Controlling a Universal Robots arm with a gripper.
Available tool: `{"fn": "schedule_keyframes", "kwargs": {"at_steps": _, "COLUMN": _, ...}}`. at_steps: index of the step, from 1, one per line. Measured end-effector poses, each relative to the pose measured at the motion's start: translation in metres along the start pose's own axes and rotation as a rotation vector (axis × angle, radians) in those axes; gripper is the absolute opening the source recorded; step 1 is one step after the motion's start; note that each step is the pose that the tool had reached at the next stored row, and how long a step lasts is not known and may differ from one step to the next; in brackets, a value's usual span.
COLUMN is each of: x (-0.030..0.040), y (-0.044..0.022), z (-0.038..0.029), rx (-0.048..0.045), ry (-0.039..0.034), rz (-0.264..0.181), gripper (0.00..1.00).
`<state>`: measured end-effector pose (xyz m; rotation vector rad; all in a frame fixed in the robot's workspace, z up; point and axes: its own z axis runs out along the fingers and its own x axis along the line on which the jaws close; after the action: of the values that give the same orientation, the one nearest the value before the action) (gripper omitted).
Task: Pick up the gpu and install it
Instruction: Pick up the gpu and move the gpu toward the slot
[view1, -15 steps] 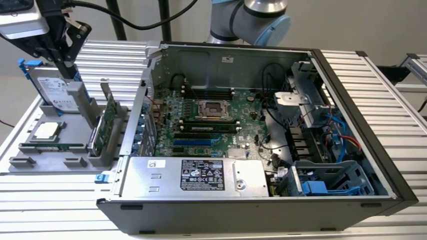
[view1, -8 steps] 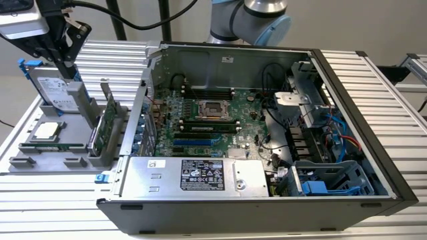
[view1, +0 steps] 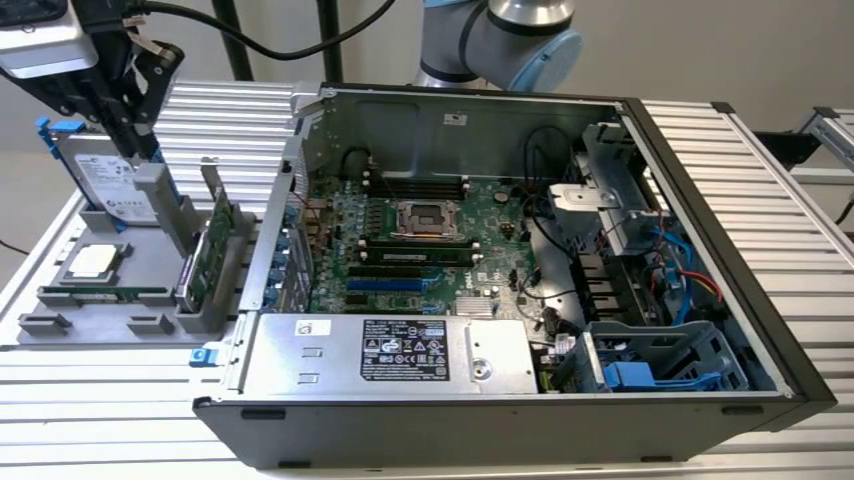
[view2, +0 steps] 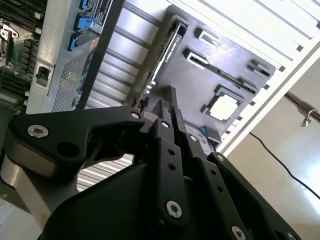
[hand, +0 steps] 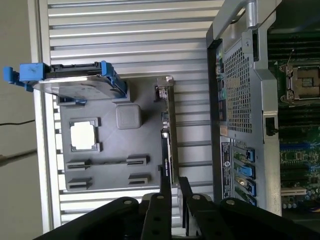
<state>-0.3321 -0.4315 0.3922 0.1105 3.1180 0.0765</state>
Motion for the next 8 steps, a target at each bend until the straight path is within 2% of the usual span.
{"fn": "schedule_keyframes", "kwargs": {"at_steps": 8, "x": 0.0, "y": -0.0003, "z": 0.0001, "rx": 0.0001, "ry": 0.0001, "rz": 0.0, "gripper": 1.0}}
